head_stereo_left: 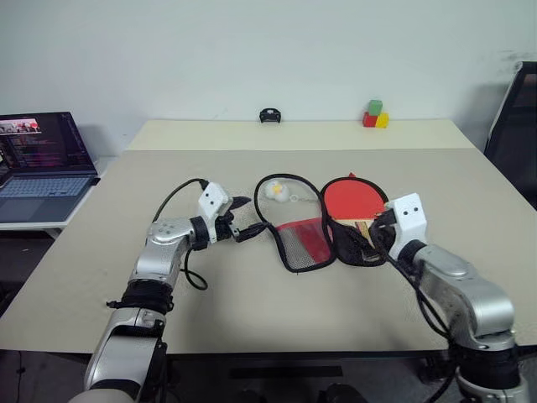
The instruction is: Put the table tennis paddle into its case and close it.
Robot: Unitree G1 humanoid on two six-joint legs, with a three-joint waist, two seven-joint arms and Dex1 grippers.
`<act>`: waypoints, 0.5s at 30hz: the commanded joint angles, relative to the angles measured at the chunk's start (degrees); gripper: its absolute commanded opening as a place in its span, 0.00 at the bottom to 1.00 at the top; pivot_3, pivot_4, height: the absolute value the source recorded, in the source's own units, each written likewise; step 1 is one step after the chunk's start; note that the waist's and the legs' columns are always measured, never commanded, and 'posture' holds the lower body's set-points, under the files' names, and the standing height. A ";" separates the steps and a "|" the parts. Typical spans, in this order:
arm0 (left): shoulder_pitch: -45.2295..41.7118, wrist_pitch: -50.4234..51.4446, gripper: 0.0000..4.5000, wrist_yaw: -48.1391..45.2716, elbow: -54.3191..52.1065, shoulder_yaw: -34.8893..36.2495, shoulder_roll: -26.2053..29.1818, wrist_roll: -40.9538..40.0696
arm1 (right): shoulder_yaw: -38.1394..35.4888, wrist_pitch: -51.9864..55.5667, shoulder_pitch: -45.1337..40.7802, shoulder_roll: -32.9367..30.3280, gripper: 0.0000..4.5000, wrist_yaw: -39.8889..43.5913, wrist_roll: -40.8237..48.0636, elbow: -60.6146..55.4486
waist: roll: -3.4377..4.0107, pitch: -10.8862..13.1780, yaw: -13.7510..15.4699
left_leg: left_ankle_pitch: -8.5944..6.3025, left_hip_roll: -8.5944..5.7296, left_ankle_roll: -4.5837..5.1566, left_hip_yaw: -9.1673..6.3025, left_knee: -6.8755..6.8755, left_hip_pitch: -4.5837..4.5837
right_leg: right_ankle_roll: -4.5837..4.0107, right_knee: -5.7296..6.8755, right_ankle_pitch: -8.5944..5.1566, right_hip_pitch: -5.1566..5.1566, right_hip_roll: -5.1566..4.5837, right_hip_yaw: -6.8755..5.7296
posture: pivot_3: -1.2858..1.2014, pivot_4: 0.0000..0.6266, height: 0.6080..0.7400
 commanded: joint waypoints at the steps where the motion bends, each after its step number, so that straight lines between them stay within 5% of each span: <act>1: 0.66 0.85 1.00 0.88 -3.62 1.38 0.77 -1.13 | -3.50 0.34 -3.65 -4.91 1.00 6.50 5.45 0.14 | -0.01 0.01 0.07 | 0.00 -0.01 0.00 -0.02 0.00 0.00 | 0.00 -0.01 0.00 0.01 -0.01 0.01 | 0.52 0.24 1.00; 15: -1.34 1.88 1.00 5.39 2.51 -0.50 2.66 3.88 | -2.54 -2.43 -10.83 -18.81 1.00 18.97 9.69 9.30 | -0.03 0.01 0.17 | 0.00 0.00 0.00 -0.09 0.00 -0.05 | 0.00 -0.12 0.00 0.06 -0.05 0.03 | 0.52 0.24 1.00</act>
